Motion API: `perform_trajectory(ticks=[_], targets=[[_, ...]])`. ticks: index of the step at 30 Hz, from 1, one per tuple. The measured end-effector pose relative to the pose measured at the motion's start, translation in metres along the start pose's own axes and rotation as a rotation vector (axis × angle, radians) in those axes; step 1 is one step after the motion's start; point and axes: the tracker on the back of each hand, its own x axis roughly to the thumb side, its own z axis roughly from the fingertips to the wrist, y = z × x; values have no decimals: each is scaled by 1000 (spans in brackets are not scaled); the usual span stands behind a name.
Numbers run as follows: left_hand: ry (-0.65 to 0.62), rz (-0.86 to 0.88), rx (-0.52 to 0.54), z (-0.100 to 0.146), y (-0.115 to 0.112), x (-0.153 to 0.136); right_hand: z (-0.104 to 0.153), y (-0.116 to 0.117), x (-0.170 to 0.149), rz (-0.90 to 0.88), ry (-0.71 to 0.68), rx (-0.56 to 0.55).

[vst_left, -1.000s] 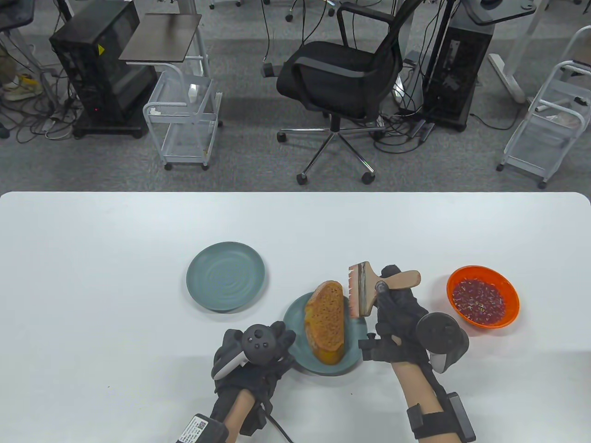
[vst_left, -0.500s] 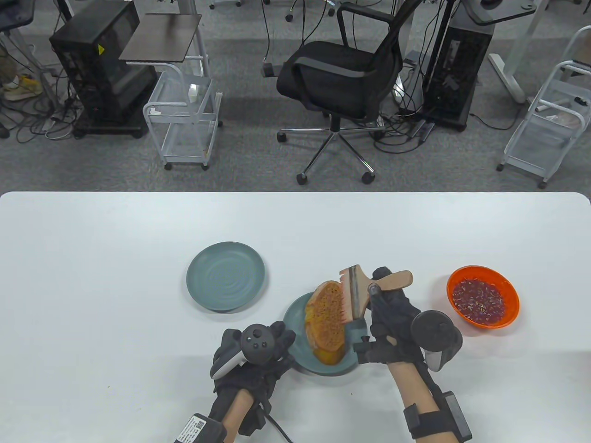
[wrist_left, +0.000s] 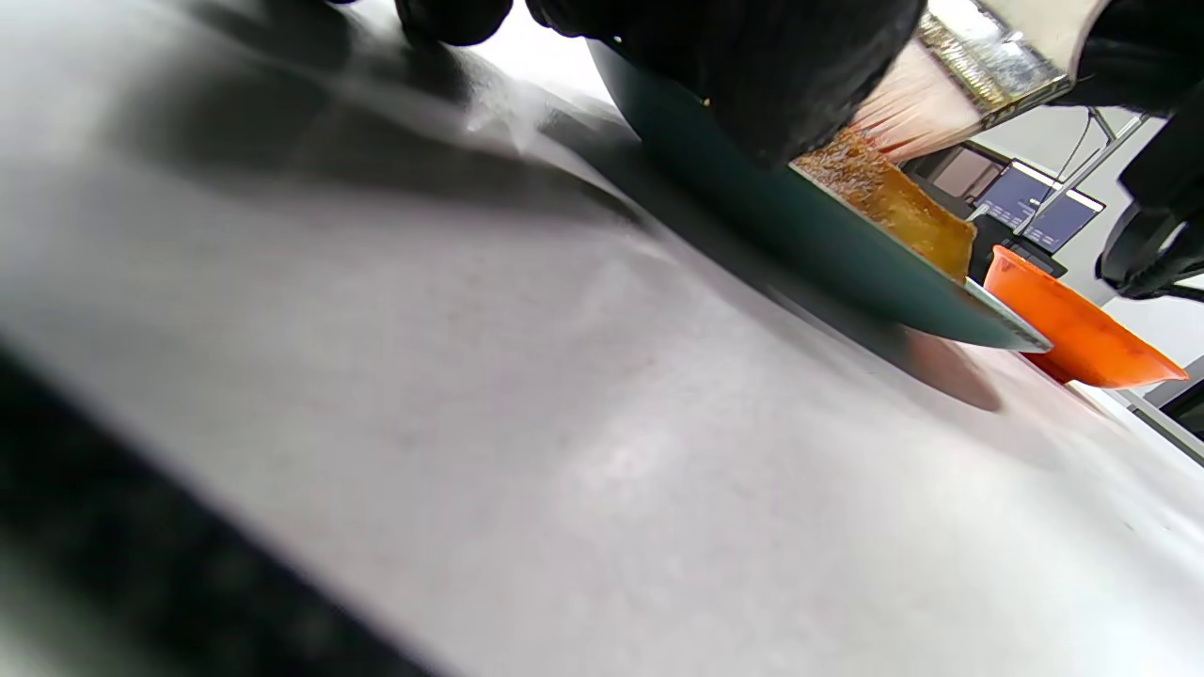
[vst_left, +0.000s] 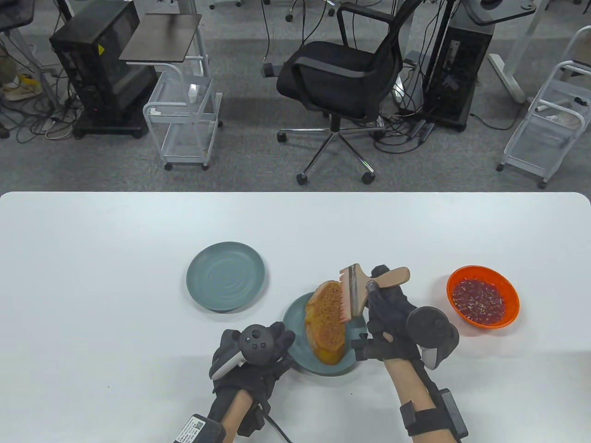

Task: Dip brush into ketchup and spread onto bread slice

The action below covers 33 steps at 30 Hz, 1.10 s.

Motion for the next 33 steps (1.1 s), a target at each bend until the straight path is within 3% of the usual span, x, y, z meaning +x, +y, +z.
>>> perform_trajectory(ticks=[4, 8, 13, 15, 17, 19, 21, 28, 30, 33], targets=[[3, -5, -2, 0, 0, 0, 6, 15, -1, -229, 116, 90], [0, -2, -3, 0, 0, 0, 15, 36, 0, -246, 165, 207], [-2, 2, -7, 0, 0, 0, 3, 7, 1, -12, -15, 48], [-1, -2, -6, 0, 0, 0, 2, 0, 4, -11, -24, 2], [-1, -3, -6, 0, 0, 0, 4, 7, 5, -99, 16, 63], [0, -3, -7, 0, 0, 0, 11, 25, 5, -210, 102, 190], [-1, -2, -7, 0, 0, 0, 15, 35, 6, -222, 126, 242], [-2, -3, -7, 0, 0, 0, 1, 4, 5, 32, -40, 43], [0, -7, -7, 0, 0, 0, 2, 6, 8, -9, -36, 57], [0, -4, -8, 0, 0, -1, 10, 27, 7, -203, 103, 168]])
